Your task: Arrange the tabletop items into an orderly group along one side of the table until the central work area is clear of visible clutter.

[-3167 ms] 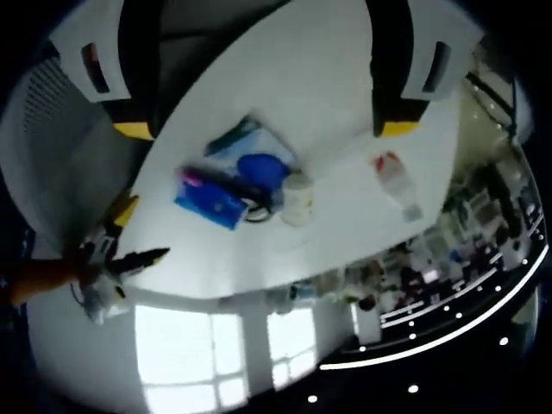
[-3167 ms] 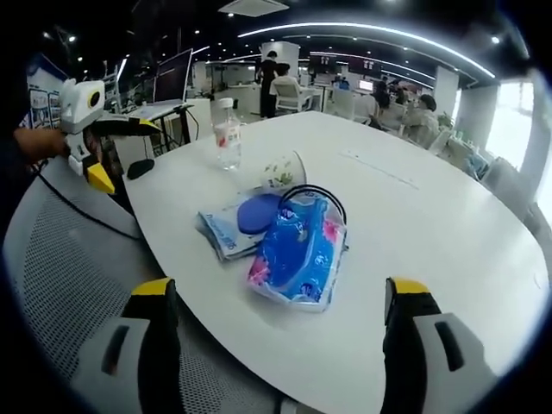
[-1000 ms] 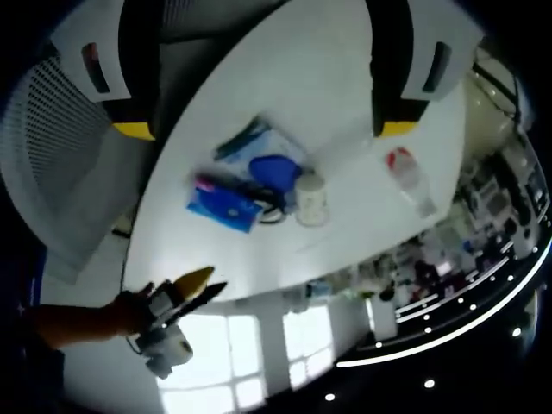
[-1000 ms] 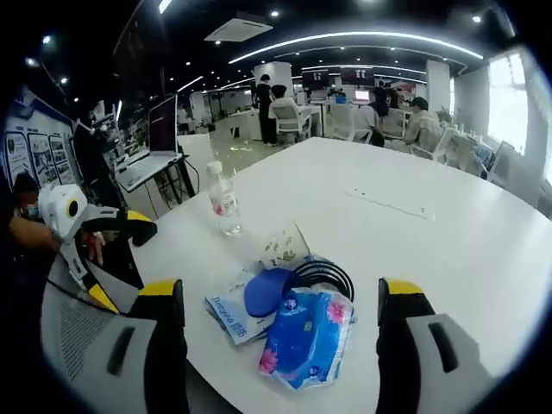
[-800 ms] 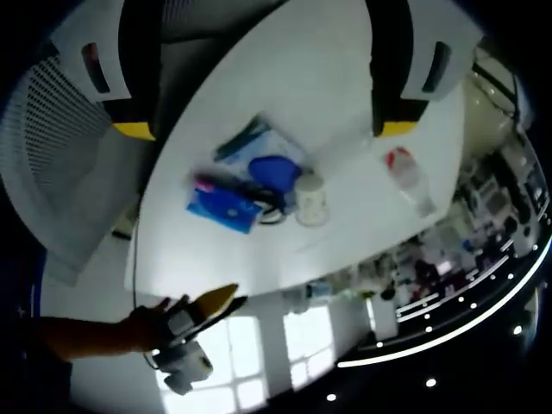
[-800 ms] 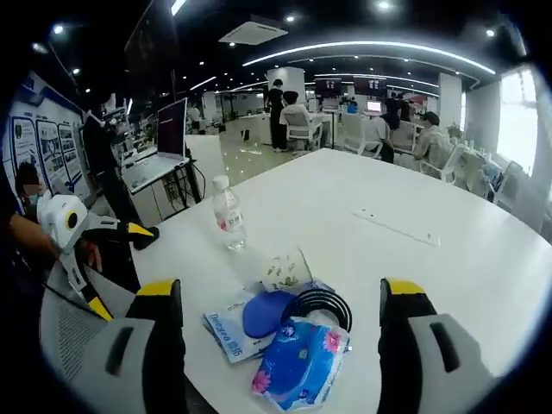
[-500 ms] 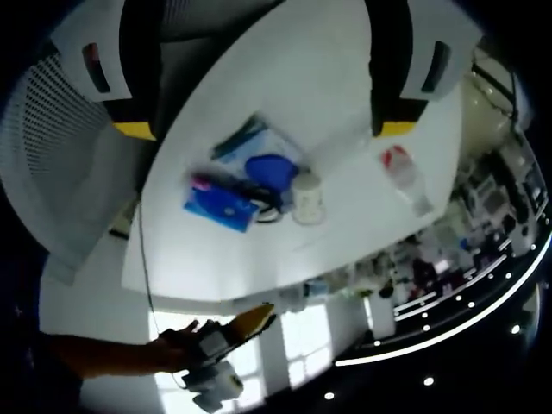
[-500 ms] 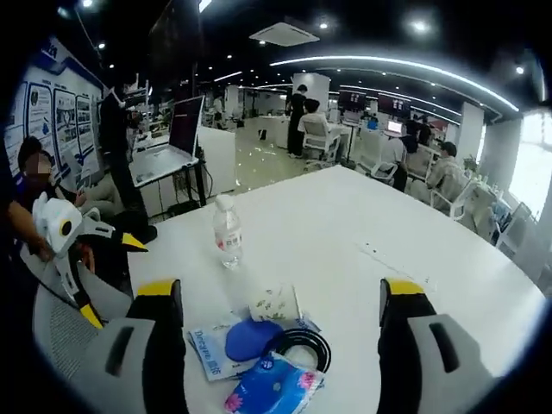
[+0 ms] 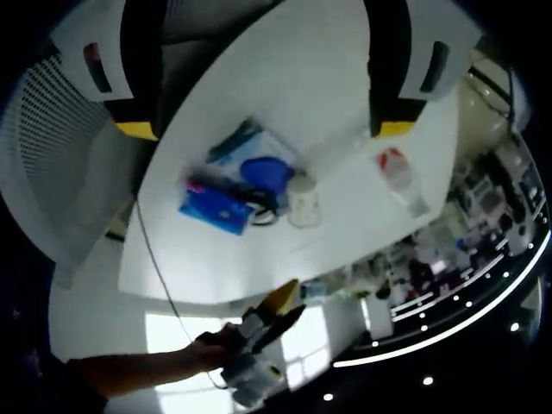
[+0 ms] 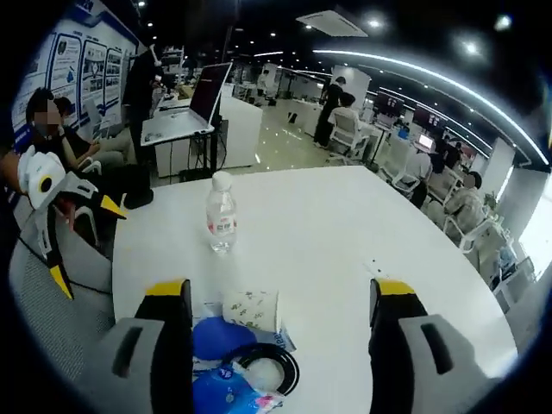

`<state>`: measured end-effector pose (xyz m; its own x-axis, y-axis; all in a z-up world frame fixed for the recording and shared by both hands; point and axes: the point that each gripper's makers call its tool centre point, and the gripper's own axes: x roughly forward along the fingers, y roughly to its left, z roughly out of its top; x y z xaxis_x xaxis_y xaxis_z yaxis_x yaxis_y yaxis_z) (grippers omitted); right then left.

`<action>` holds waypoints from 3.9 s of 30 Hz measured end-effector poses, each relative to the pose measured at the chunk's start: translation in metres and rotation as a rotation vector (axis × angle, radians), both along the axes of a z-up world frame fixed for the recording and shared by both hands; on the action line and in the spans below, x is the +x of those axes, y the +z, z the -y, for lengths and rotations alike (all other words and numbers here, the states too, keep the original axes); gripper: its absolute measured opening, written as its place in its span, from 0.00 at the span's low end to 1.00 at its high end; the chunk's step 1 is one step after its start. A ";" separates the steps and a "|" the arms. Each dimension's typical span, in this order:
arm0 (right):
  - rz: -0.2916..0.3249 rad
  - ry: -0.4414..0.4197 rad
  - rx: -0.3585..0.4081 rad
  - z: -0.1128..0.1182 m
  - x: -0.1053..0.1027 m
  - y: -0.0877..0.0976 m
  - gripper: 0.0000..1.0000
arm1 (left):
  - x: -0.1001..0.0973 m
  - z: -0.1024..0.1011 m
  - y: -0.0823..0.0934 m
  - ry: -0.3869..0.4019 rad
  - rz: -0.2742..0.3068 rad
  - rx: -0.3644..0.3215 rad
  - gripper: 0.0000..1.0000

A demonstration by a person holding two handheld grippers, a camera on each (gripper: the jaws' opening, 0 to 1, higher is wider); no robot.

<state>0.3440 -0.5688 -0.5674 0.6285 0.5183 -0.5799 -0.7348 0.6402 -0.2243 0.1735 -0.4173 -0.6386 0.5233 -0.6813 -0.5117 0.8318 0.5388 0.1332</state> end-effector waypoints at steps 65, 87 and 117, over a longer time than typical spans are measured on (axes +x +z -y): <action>-0.571 -0.139 0.359 -0.029 -0.006 -0.090 0.01 | 0.012 -0.016 0.001 0.069 0.033 0.013 0.84; -0.241 0.154 0.018 -0.048 0.003 -0.069 0.00 | 0.010 -0.013 0.006 0.069 0.042 -0.001 0.83; -0.126 0.373 -0.178 -0.103 -0.009 -0.096 0.00 | 0.016 -0.014 0.009 0.110 0.038 -0.016 0.84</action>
<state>0.3354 -0.4657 -0.6639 0.3355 0.5813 -0.7413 -0.9372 0.2852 -0.2006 0.1897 -0.4030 -0.6296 0.6141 -0.6264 -0.4802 0.7620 0.6290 0.1541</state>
